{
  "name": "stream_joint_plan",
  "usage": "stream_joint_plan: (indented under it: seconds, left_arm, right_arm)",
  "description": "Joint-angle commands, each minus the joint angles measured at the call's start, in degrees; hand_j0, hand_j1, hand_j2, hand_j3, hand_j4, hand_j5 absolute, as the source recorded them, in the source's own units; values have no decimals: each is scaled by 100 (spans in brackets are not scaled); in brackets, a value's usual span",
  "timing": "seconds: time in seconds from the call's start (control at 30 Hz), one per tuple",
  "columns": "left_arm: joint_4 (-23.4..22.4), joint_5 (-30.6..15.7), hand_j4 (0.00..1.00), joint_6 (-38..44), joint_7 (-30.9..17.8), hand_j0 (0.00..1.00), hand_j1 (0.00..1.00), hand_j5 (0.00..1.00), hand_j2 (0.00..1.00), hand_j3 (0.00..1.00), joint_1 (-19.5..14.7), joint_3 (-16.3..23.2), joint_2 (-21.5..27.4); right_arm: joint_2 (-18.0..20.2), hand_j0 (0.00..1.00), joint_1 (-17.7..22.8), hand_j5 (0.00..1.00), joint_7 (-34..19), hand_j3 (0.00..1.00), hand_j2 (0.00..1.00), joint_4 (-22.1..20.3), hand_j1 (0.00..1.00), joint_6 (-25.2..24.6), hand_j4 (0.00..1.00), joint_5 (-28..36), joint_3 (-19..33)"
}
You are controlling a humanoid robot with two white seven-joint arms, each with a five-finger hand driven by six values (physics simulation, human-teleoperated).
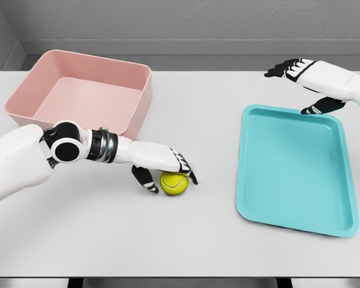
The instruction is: Put the tennis from the blue tray into the pink basket with both arms
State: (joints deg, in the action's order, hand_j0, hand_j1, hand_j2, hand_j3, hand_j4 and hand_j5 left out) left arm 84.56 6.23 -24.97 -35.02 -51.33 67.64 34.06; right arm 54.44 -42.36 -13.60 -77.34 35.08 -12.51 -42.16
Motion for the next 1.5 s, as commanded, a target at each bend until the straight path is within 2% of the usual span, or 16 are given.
stream_joint_plan:
  seconds: [0.0,0.07,0.17,0.37,0.47,0.7,0.83,1.0,1.3,1.47]
  left_arm:
    - [0,-34,63,-78,2,63,63,63,63,63,-9,-5,5]
    - [-9,-34,51,-105,2,51,51,51,51,51,-9,-5,5]
    - [-9,-34,44,-105,2,44,44,44,44,44,0,-5,31]
    - [-9,-43,44,-114,2,44,44,44,44,44,0,-14,49]
    - [43,-95,44,-122,2,44,44,44,44,44,9,-224,66]
    - [316,-297,44,-325,2,44,44,44,44,44,-17,-717,453]
    - [474,-447,44,-325,2,44,44,44,44,44,-132,-805,585]
    - [465,-605,44,-342,2,44,44,44,44,44,-439,-805,681]
    - [457,-763,44,-439,2,44,44,44,44,44,-694,-1007,954]
    - [430,-948,42,-483,2,42,42,42,42,42,-958,-1016,1103]
  right_arm:
    - [13,100,0,100,7,100,100,-1,100,-8,100,38,6]
    - [14,100,0,100,7,100,100,-1,100,-8,100,38,6]
    - [14,100,0,100,-2,100,100,-1,100,-8,100,38,6]
    - [14,100,0,100,7,100,100,-1,100,-8,100,38,6]
    - [14,100,0,100,-2,100,100,-1,100,-8,100,38,6]
    - [14,100,0,100,-2,100,100,-1,100,-8,100,38,6]
    - [14,100,0,100,6,100,100,-10,100,-8,100,38,6]
    - [14,100,0,100,6,100,100,-10,100,-8,100,38,6]
    - [5,100,0,100,-2,100,100,-18,100,-8,100,38,6]
    - [5,100,0,100,-2,100,100,-18,100,-8,100,38,6]
